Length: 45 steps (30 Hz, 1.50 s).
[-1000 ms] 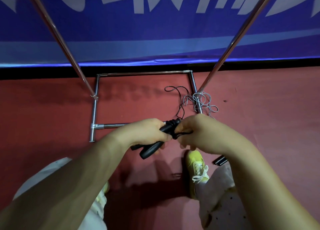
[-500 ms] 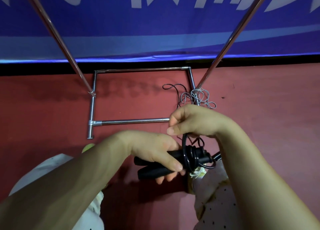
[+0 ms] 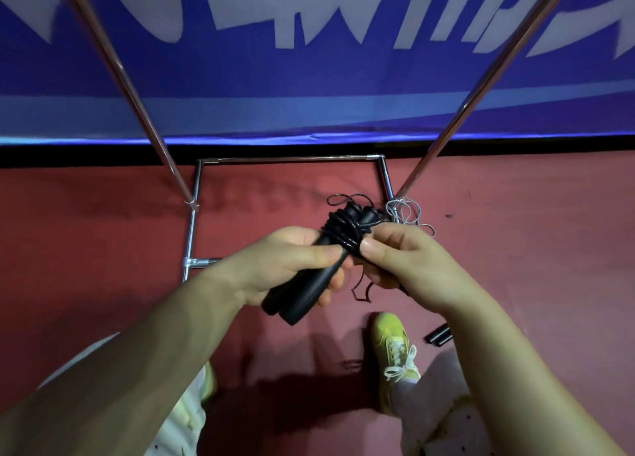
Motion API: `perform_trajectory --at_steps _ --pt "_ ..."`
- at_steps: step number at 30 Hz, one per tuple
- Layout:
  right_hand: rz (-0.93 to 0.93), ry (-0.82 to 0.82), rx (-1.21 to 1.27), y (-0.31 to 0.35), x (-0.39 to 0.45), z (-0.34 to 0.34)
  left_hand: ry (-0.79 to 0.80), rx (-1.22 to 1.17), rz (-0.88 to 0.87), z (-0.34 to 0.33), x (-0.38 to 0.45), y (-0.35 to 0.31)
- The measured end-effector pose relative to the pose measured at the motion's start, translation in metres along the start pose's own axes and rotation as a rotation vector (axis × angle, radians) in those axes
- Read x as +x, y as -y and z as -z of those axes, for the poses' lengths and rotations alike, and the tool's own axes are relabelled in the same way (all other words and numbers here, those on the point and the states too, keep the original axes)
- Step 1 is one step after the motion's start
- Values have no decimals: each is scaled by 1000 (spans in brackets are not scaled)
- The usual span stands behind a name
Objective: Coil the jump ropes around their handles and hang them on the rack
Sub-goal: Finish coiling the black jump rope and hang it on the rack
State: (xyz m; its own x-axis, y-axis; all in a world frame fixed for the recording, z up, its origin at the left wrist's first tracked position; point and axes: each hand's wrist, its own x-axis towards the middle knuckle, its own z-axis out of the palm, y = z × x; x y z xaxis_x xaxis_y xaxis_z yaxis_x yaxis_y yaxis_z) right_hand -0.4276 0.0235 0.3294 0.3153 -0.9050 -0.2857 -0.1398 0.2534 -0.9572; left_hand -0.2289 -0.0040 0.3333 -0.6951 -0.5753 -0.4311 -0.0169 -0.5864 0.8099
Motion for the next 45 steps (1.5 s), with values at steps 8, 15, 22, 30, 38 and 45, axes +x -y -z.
perform_trajectory --at_steps 8,15,22,30,38,45 --pt "-77 -240 -534 -5 13 -21 -265 464 35 8 12 8" --pt "-244 -146 -205 -8 13 -23 -354 898 11 6 22 12" --pt "-247 -280 -172 -19 22 -34 -371 1183 12 3 20 14" --pt "-90 -244 307 -13 22 -23 25 -173 254 -3 11 3" --pt "-112 -201 -18 -15 21 -11 -290 161 92 -11 24 10" --pt "-232 -229 138 -11 20 -10 -484 973 54 10 27 14"
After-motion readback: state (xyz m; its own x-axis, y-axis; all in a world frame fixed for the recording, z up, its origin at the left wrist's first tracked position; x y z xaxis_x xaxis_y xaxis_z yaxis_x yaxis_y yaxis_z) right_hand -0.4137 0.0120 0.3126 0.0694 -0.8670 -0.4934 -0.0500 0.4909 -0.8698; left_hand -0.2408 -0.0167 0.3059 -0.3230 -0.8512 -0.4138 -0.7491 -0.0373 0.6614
